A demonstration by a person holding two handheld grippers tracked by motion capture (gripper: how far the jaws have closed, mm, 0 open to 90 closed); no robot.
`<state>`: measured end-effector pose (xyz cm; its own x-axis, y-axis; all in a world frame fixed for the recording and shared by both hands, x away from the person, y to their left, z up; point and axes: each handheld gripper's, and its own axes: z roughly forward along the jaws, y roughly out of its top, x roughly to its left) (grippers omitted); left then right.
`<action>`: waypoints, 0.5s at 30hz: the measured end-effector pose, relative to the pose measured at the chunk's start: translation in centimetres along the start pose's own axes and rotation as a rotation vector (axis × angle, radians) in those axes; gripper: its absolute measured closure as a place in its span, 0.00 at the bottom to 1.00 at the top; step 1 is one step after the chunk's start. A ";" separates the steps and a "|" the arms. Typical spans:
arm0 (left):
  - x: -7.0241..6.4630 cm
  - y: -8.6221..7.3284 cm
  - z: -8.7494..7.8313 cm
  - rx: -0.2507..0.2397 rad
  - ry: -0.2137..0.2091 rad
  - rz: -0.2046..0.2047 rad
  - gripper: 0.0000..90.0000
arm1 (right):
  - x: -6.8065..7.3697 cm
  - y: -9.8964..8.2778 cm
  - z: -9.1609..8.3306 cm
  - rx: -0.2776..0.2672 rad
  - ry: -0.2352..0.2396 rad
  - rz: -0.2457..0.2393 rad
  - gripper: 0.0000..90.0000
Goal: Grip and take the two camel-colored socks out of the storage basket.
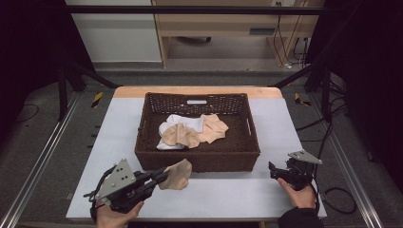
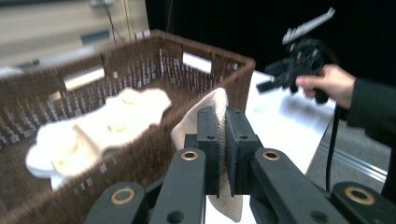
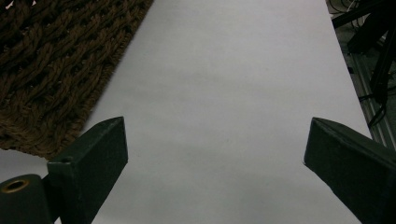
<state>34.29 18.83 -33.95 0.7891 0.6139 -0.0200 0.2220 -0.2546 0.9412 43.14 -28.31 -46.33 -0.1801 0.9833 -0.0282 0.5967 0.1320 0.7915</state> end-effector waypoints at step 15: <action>2.4 -7.7 5.6 0.282 -0.003 -0.122 0.94 | 0.2 0.0 0.1 0.006 0.006 -0.018 0.07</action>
<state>37.69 18.04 -43.18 0.7486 0.6504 -0.1288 0.4651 -0.3767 0.8012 43.18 -28.15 -46.42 -0.1950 0.9800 -0.0385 0.5985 0.1500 0.7870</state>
